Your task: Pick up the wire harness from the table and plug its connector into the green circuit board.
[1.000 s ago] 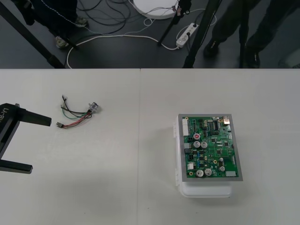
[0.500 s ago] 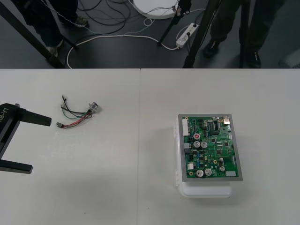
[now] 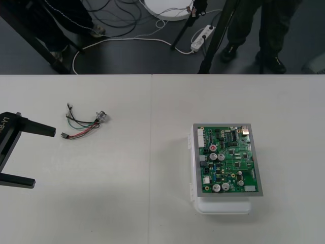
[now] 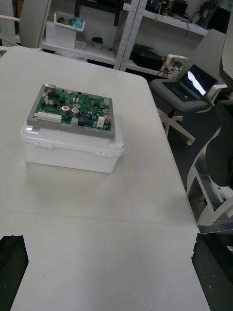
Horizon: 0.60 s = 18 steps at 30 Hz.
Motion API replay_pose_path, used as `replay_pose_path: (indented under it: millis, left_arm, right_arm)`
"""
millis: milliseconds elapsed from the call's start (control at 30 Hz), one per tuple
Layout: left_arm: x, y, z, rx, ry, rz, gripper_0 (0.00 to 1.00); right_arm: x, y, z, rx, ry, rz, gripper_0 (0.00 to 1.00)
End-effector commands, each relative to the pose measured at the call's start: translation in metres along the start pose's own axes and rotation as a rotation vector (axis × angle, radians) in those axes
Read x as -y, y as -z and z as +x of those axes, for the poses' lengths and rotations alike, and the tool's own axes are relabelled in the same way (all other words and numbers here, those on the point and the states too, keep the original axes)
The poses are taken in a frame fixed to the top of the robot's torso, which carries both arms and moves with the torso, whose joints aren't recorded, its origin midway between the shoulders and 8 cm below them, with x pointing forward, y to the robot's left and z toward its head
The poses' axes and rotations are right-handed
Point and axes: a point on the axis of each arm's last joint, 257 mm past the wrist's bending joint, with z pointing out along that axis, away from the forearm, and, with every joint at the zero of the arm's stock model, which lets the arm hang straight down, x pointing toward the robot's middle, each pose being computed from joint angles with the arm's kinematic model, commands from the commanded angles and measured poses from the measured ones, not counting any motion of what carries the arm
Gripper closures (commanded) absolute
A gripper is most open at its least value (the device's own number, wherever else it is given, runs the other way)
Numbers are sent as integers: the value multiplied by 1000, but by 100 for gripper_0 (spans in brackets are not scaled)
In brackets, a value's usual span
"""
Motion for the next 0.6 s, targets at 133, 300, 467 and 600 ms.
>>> replay_pose_path:
  millis: [133,300,467,600]
  left_arm:
    - [6,1,-2,-19,-26,43,0]
    - [6,1,-2,-19,-26,43,0]
    - [6,1,-2,-19,-26,43,0]
    - [6,1,-2,-19,-26,43,0]
  right_arm:
    - [12,15,-13,-20,29,14,0]
    - [12,15,-13,-20,29,14,0]
    - [12,15,-13,-20,29,14,0]
    - [12,15,-13,-20,29,14,0]
